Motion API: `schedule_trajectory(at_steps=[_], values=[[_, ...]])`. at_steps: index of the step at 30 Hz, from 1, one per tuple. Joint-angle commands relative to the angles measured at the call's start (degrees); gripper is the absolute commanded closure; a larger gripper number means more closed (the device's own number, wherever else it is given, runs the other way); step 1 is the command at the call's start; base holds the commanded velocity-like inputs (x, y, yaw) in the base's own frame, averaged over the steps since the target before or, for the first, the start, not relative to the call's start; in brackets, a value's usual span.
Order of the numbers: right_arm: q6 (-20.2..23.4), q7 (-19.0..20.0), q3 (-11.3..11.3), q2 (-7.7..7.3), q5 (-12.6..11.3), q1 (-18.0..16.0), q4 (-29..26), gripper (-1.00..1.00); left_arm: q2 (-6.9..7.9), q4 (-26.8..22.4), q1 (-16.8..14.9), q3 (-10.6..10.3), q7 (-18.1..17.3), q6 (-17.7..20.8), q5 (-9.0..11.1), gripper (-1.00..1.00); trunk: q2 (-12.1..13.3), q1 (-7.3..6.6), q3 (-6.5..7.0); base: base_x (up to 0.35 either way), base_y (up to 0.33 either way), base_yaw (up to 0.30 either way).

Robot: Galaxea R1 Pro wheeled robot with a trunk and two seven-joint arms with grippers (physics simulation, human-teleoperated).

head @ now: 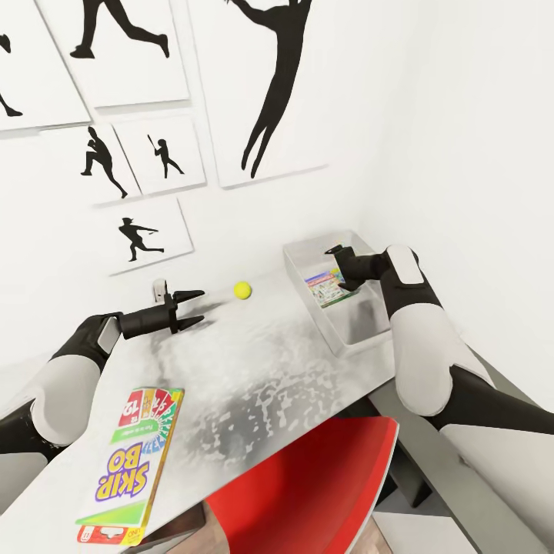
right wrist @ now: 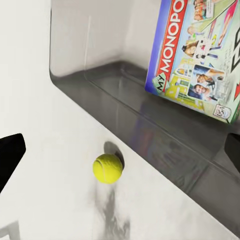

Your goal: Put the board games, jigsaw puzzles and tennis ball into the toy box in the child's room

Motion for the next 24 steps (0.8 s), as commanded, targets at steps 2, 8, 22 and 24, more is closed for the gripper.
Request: schedule_trajectory(at_steps=[2, 8, 22, 24], values=[[0.03, -0.60, -0.26, 0.05, -0.61, -0.06, -0.09, -1.00, -0.03, 0.00, -0.07, 0.38, -0.38, 0.42, -0.56, -1.00, -0.11, 0.03, -0.10, 0.000, 0.000, 0.000], [0.03, -0.60, -0.26, 0.05, -0.63, -0.05, -0.08, -1.00, -0.03, 0.00, -0.07, 0.32, -0.38, 0.42, -0.56, -1.00, -0.11, 0.03, -0.10, 0.000, 0.000, 0.000], [-0.02, -0.12, -0.28, 0.26, -0.61, 0.14, -0.90, -1.00, -0.03, 0.00, -0.07, 0.36, -0.38, 0.42, -0.56, -1.00, -0.11, 0.03, -0.10, 0.000, 0.000, 0.000], [-0.03, 0.17, -0.28, 0.24, -0.61, 0.16, -0.95, -1.00, -0.03, 0.00, -0.07, 0.34, -0.38, 0.42, -0.55, -1.00, -0.11, 0.03, -0.10, 0.000, 0.000, 0.000]])
